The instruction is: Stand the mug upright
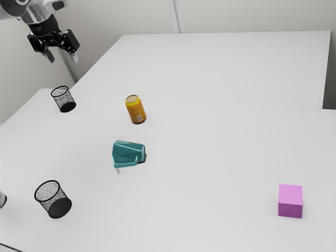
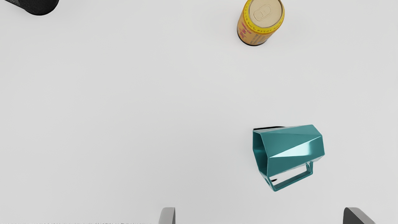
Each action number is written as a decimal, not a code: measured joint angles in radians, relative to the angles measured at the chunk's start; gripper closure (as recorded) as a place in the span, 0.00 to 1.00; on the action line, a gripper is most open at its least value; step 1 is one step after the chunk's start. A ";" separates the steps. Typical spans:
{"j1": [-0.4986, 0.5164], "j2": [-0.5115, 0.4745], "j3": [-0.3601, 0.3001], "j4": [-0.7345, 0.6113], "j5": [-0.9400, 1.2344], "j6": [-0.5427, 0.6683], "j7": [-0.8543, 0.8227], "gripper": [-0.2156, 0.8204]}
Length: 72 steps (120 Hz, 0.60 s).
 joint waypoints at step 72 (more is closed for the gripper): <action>0.367 0.268 -0.077 -0.530 -0.791 0.034 0.367 0.23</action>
